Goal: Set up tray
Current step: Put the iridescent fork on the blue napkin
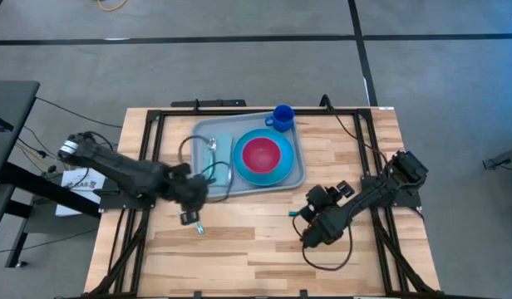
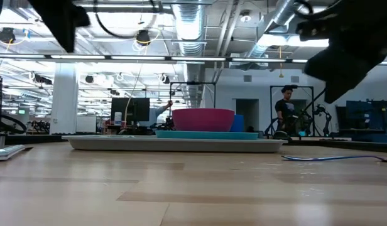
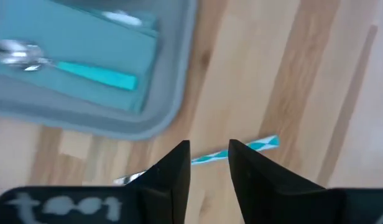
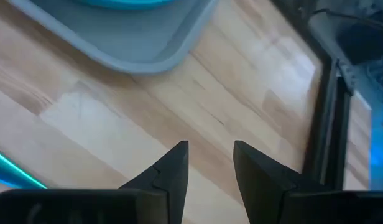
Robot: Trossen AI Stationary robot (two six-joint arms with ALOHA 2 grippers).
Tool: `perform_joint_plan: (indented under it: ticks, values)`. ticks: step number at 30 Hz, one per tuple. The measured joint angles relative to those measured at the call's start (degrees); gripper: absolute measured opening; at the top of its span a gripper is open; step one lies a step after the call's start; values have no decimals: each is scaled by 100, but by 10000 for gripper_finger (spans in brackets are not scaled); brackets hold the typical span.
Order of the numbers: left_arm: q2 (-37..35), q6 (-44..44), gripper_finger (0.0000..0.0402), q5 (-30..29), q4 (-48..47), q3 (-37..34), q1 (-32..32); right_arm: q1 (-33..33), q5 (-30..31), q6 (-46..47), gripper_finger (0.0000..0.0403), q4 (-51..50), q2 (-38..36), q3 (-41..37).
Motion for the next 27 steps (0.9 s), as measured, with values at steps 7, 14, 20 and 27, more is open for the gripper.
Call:
perform_joint_plan:
  ticks: [7, 14, 20, 27]
  values:
    - [-782, -1223, 96, -1337, -59, -386, -1078, -168, -410, -2158, 121, 1205, 13, -156]
    - [-899, -1516, 96, -2121, -26, -684, -1750, 67, -1089, -3469, 120, 788, -321, -202]
    - [-883, -1553, 96, -2123, 153, -1062, -1964, 496, -1842, -3303, 120, 902, -1417, -448]
    - [-881, -1554, 96, -2167, 614, -1450, -2132, 1118, -694, -582, 120, 1222, -3419, -1187]
